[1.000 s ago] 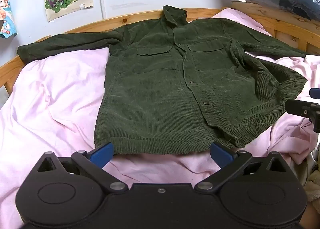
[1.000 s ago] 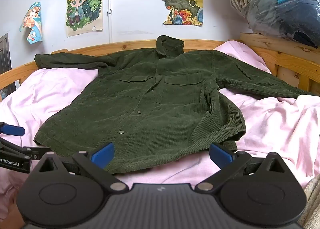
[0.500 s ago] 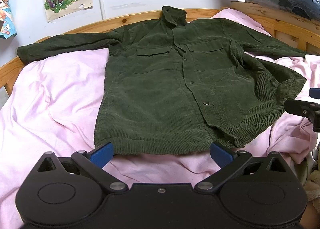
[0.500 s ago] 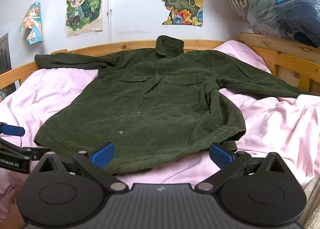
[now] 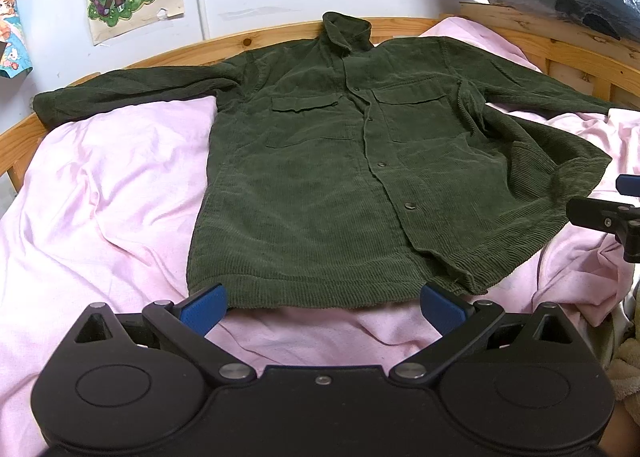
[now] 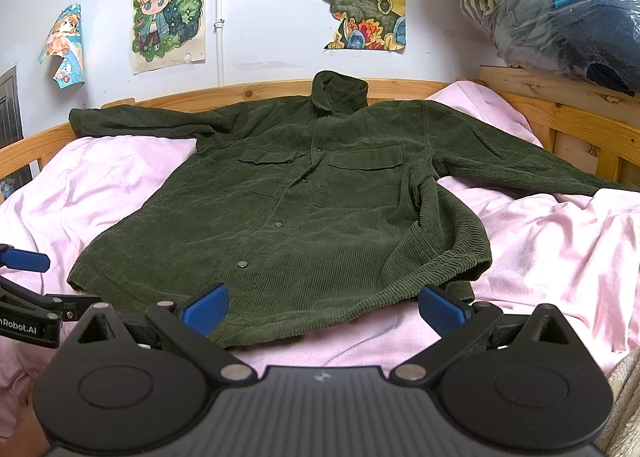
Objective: Fold large clothes
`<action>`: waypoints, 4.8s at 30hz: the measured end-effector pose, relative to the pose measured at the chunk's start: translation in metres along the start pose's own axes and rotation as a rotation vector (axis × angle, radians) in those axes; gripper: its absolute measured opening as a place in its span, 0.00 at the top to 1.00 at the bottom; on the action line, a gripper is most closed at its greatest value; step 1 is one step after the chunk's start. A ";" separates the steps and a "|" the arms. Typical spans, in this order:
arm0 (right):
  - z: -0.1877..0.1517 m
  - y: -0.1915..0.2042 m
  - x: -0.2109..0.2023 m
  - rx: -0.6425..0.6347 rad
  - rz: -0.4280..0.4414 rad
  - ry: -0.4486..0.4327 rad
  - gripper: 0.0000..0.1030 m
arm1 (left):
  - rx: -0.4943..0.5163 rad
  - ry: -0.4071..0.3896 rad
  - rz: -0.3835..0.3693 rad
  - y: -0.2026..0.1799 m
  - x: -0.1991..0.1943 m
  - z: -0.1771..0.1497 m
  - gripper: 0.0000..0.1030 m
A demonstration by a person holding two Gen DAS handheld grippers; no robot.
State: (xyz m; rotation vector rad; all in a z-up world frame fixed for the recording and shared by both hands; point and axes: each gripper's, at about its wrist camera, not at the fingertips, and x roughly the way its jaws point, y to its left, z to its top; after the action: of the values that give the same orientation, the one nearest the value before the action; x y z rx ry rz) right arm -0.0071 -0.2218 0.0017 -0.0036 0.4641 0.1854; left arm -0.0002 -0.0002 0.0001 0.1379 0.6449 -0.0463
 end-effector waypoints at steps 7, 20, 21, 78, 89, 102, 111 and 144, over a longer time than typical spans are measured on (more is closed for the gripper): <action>0.000 0.000 0.000 0.000 0.000 0.000 0.00 | -0.001 0.001 0.001 0.000 0.000 0.000 0.01; 0.000 0.000 0.000 0.000 0.000 0.000 0.00 | -0.001 0.004 -0.003 -0.003 -0.002 0.000 0.01; -0.001 0.000 0.000 0.000 0.001 0.000 0.00 | -0.002 0.004 -0.003 -0.003 -0.003 0.000 0.01; 0.103 -0.216 0.058 0.568 -0.184 -0.114 0.00 | 0.128 0.205 0.196 0.012 0.033 0.149 0.01; 0.093 -0.309 0.160 0.892 -0.312 -0.175 0.17 | 0.035 0.135 0.085 0.015 0.117 0.176 0.01; 0.070 -0.342 0.200 1.155 -0.596 -0.167 0.44 | -0.005 0.177 -0.130 0.004 0.217 0.164 0.00; 0.107 -0.311 0.204 0.890 -0.741 -0.276 0.92 | 0.030 0.155 -0.092 0.022 0.182 0.150 0.01; 0.168 -0.068 0.312 -0.605 0.191 -0.002 0.04 | -0.274 0.019 -0.085 0.137 0.141 0.144 0.01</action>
State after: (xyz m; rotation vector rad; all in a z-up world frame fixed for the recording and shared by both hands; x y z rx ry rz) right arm 0.3540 -0.2252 0.0103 -0.5526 0.3917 0.5076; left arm 0.2103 0.1153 0.0449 -0.1539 0.6694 -0.0379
